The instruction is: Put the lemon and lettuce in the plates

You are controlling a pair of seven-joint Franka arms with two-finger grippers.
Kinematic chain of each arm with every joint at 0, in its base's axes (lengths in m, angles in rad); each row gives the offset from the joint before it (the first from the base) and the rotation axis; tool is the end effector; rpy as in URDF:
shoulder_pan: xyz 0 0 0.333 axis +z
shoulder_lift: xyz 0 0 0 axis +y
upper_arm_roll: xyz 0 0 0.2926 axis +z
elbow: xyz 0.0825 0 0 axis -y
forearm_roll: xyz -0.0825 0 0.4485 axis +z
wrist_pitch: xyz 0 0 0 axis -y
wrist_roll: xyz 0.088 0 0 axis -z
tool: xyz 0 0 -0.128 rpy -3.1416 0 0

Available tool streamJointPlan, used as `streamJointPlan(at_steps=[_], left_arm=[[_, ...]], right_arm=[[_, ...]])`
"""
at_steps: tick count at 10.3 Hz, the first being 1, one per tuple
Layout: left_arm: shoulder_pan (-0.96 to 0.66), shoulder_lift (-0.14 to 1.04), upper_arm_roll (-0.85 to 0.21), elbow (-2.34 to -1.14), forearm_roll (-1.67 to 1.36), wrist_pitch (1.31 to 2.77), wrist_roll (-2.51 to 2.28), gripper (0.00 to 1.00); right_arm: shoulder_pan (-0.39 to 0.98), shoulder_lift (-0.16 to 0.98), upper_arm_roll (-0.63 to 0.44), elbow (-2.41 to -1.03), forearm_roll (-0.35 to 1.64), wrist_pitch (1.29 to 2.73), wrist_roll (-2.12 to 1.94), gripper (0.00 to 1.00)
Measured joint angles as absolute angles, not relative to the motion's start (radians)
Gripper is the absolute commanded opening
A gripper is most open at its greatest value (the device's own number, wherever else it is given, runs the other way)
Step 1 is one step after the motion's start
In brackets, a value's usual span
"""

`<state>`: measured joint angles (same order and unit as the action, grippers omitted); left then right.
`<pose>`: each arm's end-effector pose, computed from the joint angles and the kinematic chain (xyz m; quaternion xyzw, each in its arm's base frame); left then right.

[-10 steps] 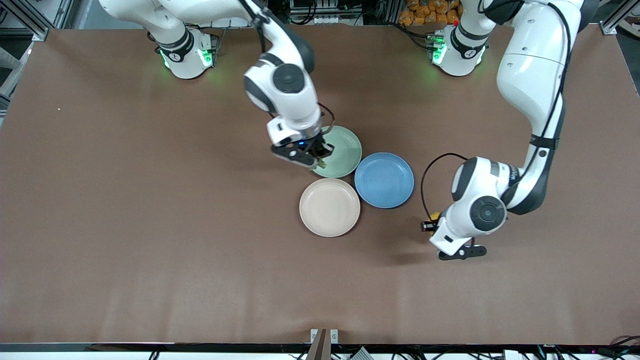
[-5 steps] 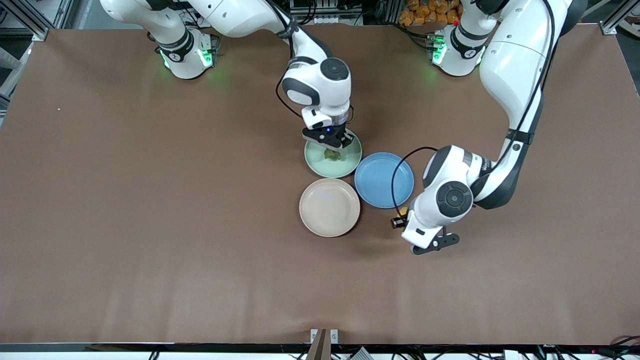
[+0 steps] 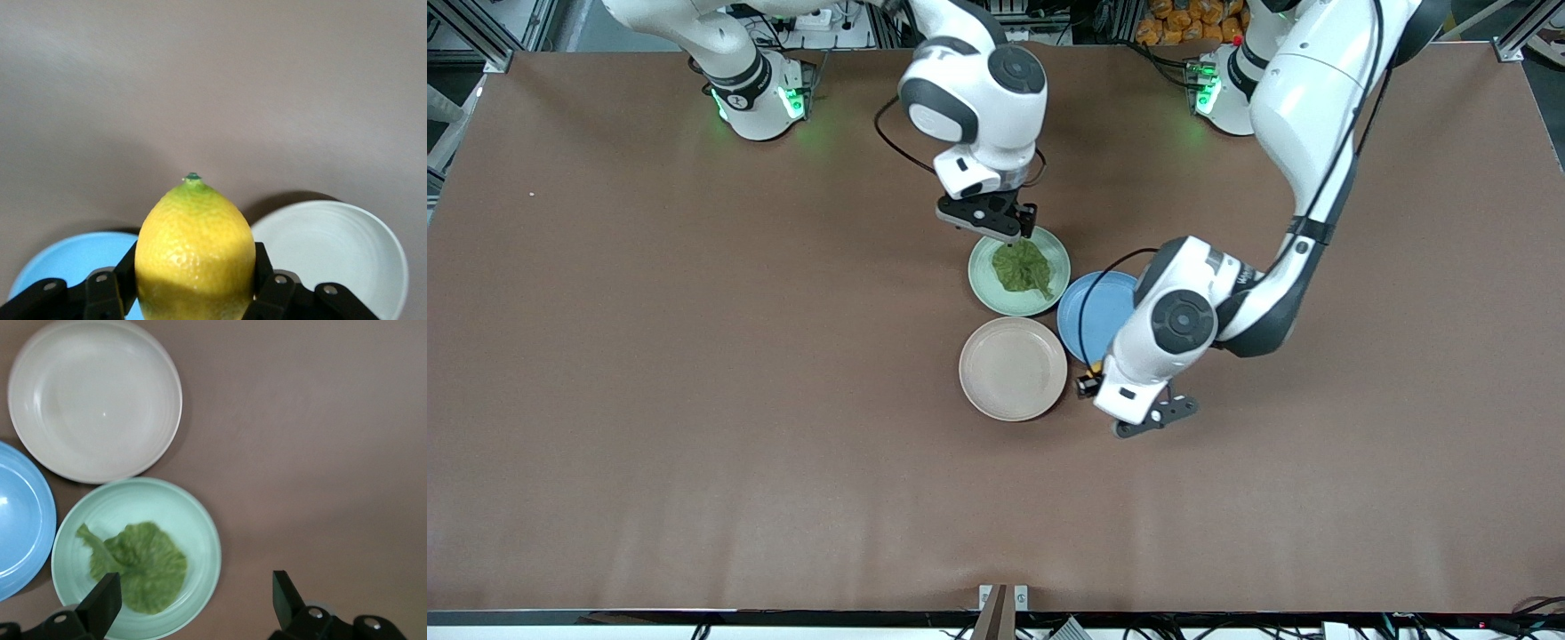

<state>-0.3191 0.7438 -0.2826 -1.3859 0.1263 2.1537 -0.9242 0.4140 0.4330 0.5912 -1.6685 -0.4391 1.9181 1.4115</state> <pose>0.6626 -0.4054 0.2155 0.9851 0.1650 -0.0088 0.0476 0.4267 0.5512 0.3113 0.9867 -0.1315 0.0604 0.0746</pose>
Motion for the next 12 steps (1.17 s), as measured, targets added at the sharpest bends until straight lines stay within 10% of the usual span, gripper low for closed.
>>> streamJointPlan(at_steps=[4, 5, 6, 7, 12], left_arm=[[-0.465, 0.791, -0.264, -1.394, 0.126, 2.252, -1.016, 0.00], [-0.487, 0.813, -0.256, -1.396, 0.126, 2.292, -1.026, 0.14], [-0.513, 0.835, -0.239, -1.398, 0.126, 2.325, -1.045, 0.88], [-0.557, 0.853, -0.199, -1.398, 0.126, 2.351, -1.077, 1.00], [-0.688, 0.859, -0.050, -1.384, 0.127, 2.365, -1.120, 1.00]], right_arm=[[0.240, 0.252, 0.546, -1.667, -0.337, 1.796, 0.992, 1.00], [0.169, 0.206, 0.520, -1.667, -0.269, 1.794, 0.846, 1.00], [0.093, 0.162, 0.504, -1.667, -0.211, 1.791, 0.720, 1.00], [0.030, 0.123, 0.478, -1.667, -0.163, 1.779, 0.594, 1.00], [-0.056, 0.016, 0.289, -1.673, -0.070, 1.709, 0.193, 1.00]])
